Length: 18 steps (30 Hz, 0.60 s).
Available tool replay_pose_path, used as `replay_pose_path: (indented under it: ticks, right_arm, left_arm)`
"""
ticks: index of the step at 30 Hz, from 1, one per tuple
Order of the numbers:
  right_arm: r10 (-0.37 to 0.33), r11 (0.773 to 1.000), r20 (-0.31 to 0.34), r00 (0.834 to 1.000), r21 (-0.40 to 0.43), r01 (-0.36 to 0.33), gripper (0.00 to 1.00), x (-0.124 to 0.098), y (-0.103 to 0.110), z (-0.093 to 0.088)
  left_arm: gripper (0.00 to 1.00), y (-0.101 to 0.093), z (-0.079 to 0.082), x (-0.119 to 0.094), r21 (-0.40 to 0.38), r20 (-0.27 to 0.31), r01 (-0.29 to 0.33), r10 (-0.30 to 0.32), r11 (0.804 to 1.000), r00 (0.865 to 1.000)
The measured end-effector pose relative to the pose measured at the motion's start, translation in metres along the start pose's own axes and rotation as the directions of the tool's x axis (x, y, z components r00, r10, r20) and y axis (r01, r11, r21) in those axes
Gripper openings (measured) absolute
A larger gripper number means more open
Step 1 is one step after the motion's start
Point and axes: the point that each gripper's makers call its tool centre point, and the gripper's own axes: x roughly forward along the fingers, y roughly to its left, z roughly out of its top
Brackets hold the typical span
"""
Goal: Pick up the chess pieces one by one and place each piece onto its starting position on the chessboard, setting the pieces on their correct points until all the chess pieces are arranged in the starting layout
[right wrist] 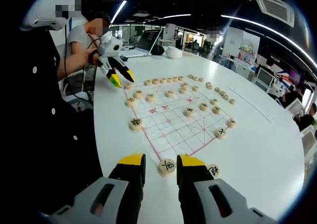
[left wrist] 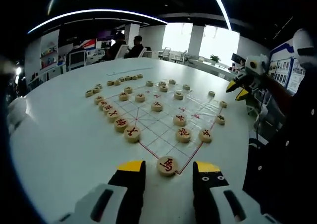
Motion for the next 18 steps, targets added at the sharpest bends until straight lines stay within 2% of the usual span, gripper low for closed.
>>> replay_pose_path:
  ticks: [5,7,18]
  right_arm:
    - [-0.001,1.000,-0.002,1.000,0.000,0.001,0.26,-0.0001,-0.0003,-0.0002]
    - [-0.002,1.000,-0.001,1.000,-0.001,0.002,0.26,-0.0003,-0.0007,-0.0001]
    - [-0.002,1.000,-0.001,1.000,0.001,0.002,0.26,-0.0004,-0.0009,-0.0015]
  left_arm:
    - [0.26,0.0013,0.0002,0.0014,0.011,-0.002,-0.016,0.016,1.000,1.000]
    - [0.20,0.0018,0.0009,0.0017,0.014,0.001,-0.020,0.020,1.000,1.000]
    - [0.20,0.0001,0.0089,0.0018,0.047,0.026,-0.023,0.022,0.999,0.999]
